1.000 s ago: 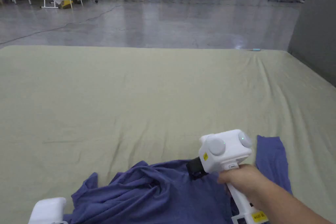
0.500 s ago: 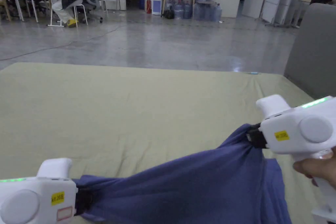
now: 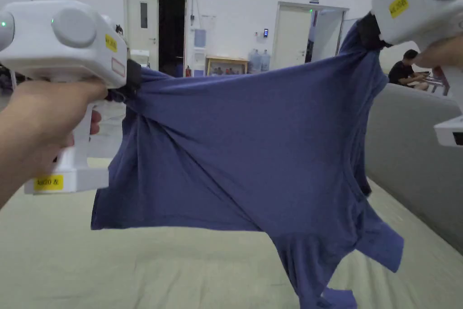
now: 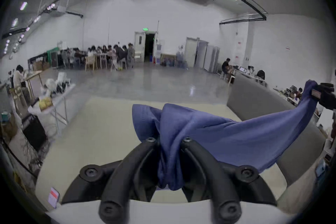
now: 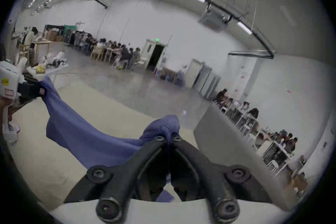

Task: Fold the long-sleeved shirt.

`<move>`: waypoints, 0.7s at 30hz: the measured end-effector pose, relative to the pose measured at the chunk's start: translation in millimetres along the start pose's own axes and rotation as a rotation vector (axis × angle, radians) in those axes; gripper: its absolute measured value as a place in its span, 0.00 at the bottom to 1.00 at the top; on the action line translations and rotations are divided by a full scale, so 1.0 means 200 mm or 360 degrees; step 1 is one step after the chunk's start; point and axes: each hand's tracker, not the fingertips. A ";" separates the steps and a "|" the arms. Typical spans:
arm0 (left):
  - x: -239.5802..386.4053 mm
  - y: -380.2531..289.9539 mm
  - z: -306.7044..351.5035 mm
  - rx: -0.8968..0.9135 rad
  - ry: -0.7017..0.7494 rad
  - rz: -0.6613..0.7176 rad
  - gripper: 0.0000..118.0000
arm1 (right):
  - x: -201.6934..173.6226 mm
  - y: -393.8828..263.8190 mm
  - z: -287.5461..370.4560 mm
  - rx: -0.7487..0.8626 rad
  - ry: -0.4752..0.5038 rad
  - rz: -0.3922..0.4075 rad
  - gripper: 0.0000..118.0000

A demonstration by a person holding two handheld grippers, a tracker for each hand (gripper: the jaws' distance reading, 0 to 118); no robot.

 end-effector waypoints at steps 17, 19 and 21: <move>0.02 0.45 -0.18 0.0167 0.0239 -0.0089 0.08 | -0.05 0.47 -0.53 0.0160 -0.0153 -0.0086 0.00; -0.05 0.31 -0.27 0.0078 0.0225 -0.0056 0.08 | -0.08 0.32 -0.64 0.0104 -0.0042 -0.0182 0.00; -0.10 0.16 -0.35 0.0069 0.0226 -0.0034 0.08 | -0.13 0.16 -0.75 0.0035 0.0063 -0.0277 0.00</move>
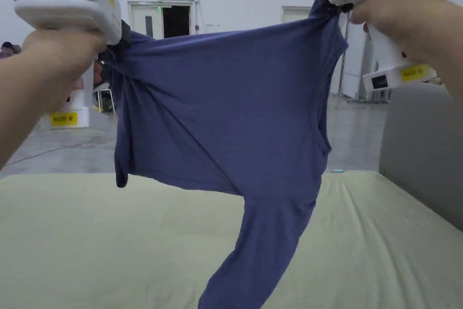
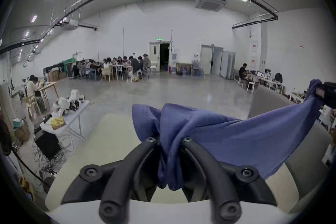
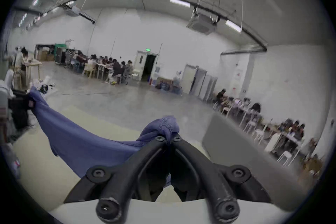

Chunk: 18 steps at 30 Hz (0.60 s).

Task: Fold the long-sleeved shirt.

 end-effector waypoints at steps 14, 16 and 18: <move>-0.26 -1.41 -0.17 -0.0685 -0.0222 0.0420 0.08 | -0.20 -1.69 -0.05 -0.0676 0.0402 -0.0314 0.00; -0.28 -1.59 -0.05 -0.0747 -0.0169 0.0283 0.08 | -0.22 -1.87 0.11 -0.0749 0.0429 -0.0223 0.00; -0.30 -1.79 0.08 -0.0760 -0.0091 0.0196 0.08 | -0.24 -2.05 0.30 -0.0794 0.0492 -0.0140 0.00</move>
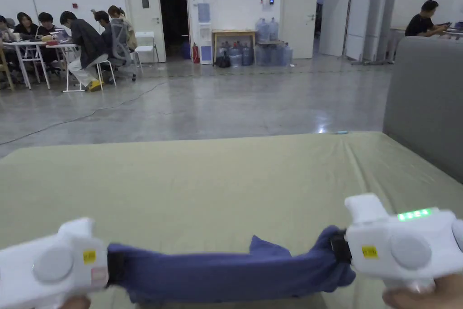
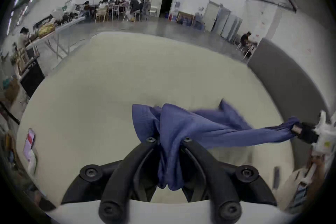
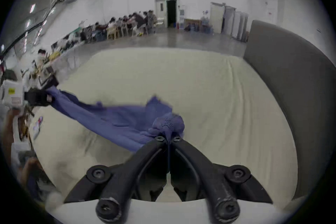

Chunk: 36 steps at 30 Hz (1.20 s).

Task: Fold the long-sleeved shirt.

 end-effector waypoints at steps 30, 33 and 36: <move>-0.37 -1.20 0.05 -0.0803 -0.0006 -0.0104 0.08 | -0.26 -1.27 0.08 -0.1014 0.0137 0.0150 0.00; -0.36 -1.19 0.08 -0.0806 -0.0009 -0.0029 0.28 | -0.23 -1.25 0.07 -0.1033 0.0152 0.0117 0.13; -0.35 -1.14 0.23 -0.0684 0.0028 0.0068 0.70 | -0.20 -1.17 0.20 -0.0884 0.0117 0.0094 0.32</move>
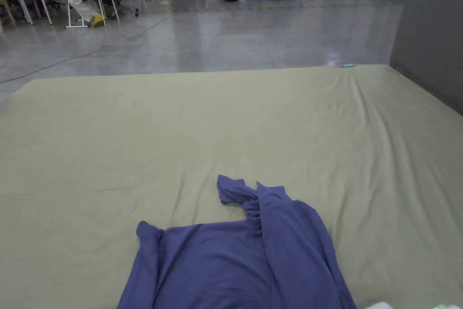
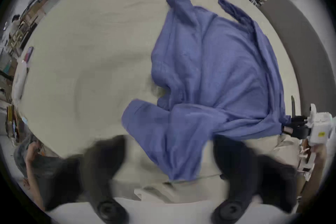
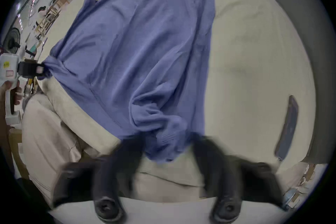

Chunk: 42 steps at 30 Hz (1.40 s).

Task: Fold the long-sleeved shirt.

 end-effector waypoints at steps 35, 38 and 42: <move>0.40 0.44 0.17 0.0583 0.0041 -0.0168 0.00 | 0.09 1.09 0.05 0.0611 0.0248 -0.0312 0.91; 0.37 0.41 0.16 0.0575 0.0083 -0.0146 0.00 | 0.15 1.51 -0.10 0.0514 0.0117 -0.0330 1.00; 0.34 0.41 0.12 0.0528 0.0080 -0.0123 0.00 | 0.19 1.81 -0.39 0.0164 0.0087 -0.0483 0.97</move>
